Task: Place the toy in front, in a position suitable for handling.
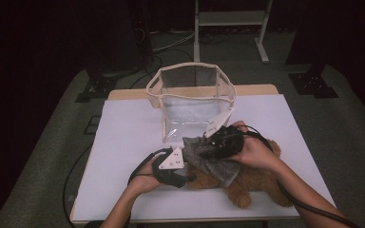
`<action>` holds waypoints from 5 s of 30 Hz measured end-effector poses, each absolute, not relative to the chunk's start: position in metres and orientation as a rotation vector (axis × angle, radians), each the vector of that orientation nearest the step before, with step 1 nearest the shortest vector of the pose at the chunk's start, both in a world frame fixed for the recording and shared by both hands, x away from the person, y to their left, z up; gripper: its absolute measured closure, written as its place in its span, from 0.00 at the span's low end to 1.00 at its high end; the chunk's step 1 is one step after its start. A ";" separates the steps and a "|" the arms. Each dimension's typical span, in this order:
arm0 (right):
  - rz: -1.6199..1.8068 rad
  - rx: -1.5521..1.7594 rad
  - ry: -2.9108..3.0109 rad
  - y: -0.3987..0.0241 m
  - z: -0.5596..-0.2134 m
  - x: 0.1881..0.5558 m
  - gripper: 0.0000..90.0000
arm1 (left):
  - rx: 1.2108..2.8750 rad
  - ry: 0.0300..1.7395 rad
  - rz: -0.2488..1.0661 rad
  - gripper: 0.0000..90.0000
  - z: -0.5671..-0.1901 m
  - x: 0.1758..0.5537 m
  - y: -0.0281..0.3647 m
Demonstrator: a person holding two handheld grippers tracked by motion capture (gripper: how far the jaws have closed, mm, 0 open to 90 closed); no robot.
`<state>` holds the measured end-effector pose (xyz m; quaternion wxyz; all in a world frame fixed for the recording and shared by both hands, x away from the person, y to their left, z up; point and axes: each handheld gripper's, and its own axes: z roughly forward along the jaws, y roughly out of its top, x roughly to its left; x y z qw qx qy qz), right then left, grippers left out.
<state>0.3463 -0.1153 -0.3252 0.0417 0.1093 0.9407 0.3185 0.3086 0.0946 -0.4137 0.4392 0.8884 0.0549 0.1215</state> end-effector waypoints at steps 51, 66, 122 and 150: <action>1.025 0.477 2.826 -0.160 -0.336 0.339 0.82 | 2.172 0.232 0.342 0.45 -0.412 0.319 0.103; 0.984 0.340 2.870 -0.129 -0.347 0.323 0.83 | 2.179 0.231 0.330 0.44 -0.414 0.319 0.105; 1.086 0.493 2.844 -0.187 -0.362 0.311 0.82 | 2.137 0.119 0.294 0.33 -0.387 0.323 0.095; 1.060 0.831 2.636 -0.318 -0.318 0.293 0.81 | 2.200 0.078 0.281 0.31 -0.396 0.323 0.075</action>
